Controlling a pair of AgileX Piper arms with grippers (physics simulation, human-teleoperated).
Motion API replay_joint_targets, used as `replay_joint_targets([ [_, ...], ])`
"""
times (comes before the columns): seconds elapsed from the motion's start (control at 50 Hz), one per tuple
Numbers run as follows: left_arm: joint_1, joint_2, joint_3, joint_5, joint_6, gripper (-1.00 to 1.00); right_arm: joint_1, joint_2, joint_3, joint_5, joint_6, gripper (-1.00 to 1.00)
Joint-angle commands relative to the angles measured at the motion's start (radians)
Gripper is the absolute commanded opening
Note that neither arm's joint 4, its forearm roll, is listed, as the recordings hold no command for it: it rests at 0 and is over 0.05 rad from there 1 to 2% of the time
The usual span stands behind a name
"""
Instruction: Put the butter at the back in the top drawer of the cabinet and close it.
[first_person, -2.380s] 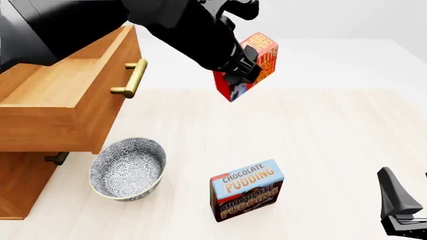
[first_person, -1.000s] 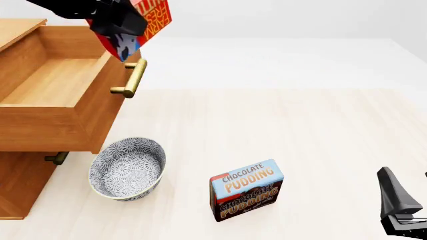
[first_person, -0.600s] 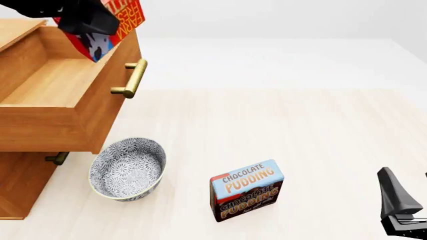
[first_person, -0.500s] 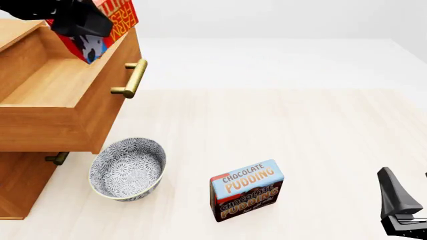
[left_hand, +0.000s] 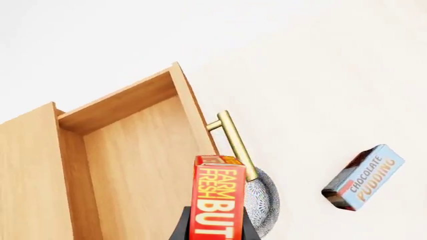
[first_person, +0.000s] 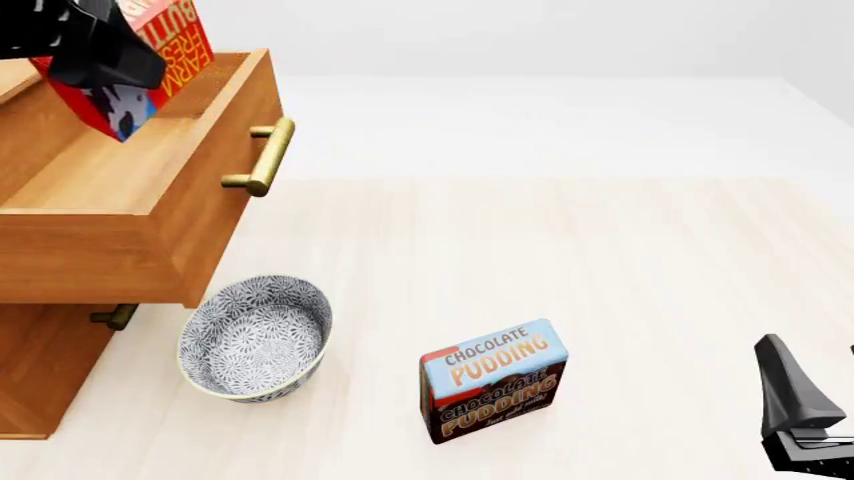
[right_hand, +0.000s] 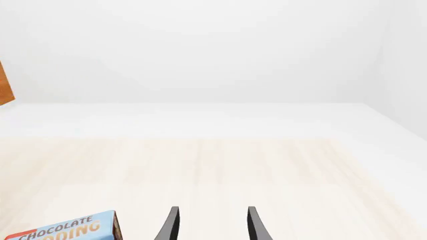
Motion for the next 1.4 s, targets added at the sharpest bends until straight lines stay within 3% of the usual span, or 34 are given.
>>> replay_joint_targets([
  [0.02, 0.069, -0.016, 0.008, 0.000, 0.021, -1.00, 0.000, 0.000, 0.000, 0.000, 0.000, 1.00],
  [0.88, 0.182, 0.071, -0.040, 0.000, -0.015, -1.00, 0.000, 0.000, 0.000, 0.000, 0.000, 1.00],
  [1.4, 0.218, 0.100, 0.024, -0.047, -0.020, -1.00, 0.000, 0.000, 0.000, 0.000, 0.000, 1.00],
])
